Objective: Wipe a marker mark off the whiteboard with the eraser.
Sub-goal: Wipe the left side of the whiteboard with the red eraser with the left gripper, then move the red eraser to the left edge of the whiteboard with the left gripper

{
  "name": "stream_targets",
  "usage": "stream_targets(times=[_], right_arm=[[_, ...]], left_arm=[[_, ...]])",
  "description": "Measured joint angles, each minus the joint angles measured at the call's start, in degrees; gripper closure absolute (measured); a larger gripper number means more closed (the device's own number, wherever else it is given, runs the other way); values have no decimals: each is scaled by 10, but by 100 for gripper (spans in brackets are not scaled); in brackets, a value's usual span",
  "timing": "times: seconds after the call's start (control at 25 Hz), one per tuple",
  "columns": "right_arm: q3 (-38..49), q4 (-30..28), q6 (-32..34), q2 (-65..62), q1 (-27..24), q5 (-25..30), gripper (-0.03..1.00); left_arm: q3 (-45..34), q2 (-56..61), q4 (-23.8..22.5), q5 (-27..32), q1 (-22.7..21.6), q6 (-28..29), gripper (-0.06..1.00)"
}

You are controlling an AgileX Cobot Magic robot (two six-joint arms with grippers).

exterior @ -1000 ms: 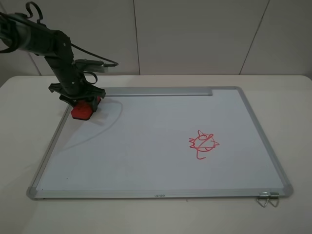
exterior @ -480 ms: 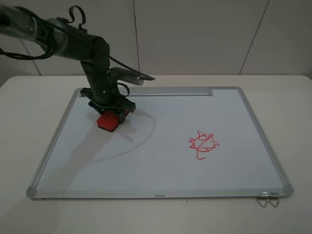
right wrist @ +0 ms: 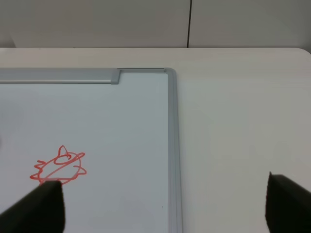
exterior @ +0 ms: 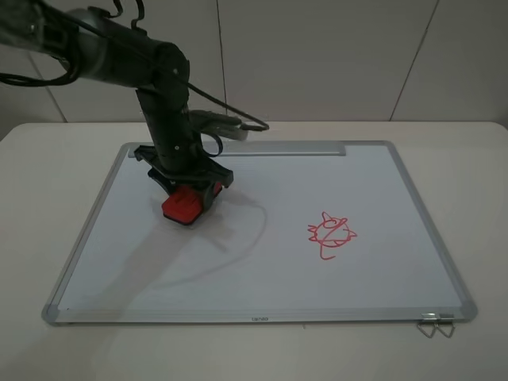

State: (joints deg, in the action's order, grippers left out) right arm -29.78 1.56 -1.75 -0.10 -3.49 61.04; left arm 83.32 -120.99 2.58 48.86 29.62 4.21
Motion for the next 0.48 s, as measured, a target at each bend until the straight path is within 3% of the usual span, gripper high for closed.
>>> stream_targets(times=[0.24, 0.48], right_arm=[[0, 0, 0, 0, 0, 0, 26], [0, 0, 0, 0, 0, 0, 26]], left_arm=[[-7, 85, 0, 18, 0, 55, 37], [-84, 108, -26, 16, 1, 105, 37]])
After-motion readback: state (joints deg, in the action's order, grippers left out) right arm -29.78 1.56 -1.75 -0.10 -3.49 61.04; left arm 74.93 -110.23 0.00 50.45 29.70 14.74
